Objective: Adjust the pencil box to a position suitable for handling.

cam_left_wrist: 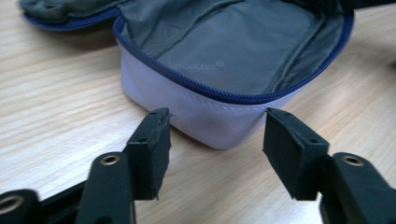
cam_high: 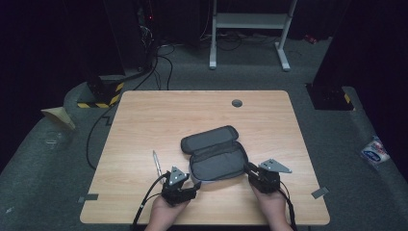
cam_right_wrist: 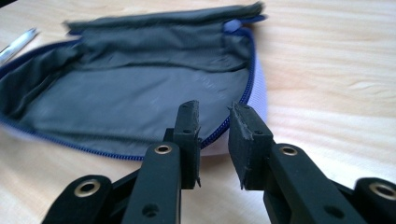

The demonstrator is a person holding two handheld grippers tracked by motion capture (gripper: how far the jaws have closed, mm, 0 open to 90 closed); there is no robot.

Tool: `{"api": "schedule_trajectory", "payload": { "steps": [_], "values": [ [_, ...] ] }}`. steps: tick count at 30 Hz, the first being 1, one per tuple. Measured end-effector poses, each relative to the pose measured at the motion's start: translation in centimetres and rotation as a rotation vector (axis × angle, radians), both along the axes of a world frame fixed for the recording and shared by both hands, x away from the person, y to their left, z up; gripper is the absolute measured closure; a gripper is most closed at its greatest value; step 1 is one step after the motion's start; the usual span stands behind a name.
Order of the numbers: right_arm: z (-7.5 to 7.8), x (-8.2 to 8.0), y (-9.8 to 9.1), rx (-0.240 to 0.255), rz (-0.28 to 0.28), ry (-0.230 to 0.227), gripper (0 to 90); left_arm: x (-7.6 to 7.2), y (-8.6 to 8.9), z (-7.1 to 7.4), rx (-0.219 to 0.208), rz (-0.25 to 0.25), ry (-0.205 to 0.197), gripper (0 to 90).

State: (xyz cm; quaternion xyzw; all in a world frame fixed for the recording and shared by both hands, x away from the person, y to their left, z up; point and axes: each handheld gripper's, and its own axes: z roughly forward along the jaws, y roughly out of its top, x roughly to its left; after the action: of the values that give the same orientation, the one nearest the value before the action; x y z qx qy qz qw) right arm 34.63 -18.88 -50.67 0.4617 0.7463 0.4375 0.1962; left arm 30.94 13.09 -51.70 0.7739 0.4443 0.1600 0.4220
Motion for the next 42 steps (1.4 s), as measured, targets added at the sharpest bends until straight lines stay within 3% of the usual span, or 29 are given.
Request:
{"api": "schedule_trajectory", "payload": {
  "steps": [4,7,16,23,42],
  "values": [
    [-0.2,-0.7,0.9,-0.011,0.045,-0.003,71.6,0.1,1.1,-0.1,-0.032,0.035,0.019,47.9],
    [-0.4,-1.0,1.5,-0.025,0.072,0.001,71.5,0.3,1.6,0.1,-0.040,0.045,0.003,51.0],
    [-0.7,-1.6,2.9,-0.028,0.095,0.001,70.2,1.3,2.7,0.2,-0.032,0.068,-0.005,62.4],
    [-0.9,-1.8,3.5,-0.025,0.112,-0.006,68.9,1.7,3.1,0.2,-0.029,0.073,-0.006,64.3],
    [-0.2,-1.8,2.9,0.014,0.113,-0.033,63.3,1.9,2.9,-0.1,-0.020,0.082,-0.021,68.9]
  ]
}}
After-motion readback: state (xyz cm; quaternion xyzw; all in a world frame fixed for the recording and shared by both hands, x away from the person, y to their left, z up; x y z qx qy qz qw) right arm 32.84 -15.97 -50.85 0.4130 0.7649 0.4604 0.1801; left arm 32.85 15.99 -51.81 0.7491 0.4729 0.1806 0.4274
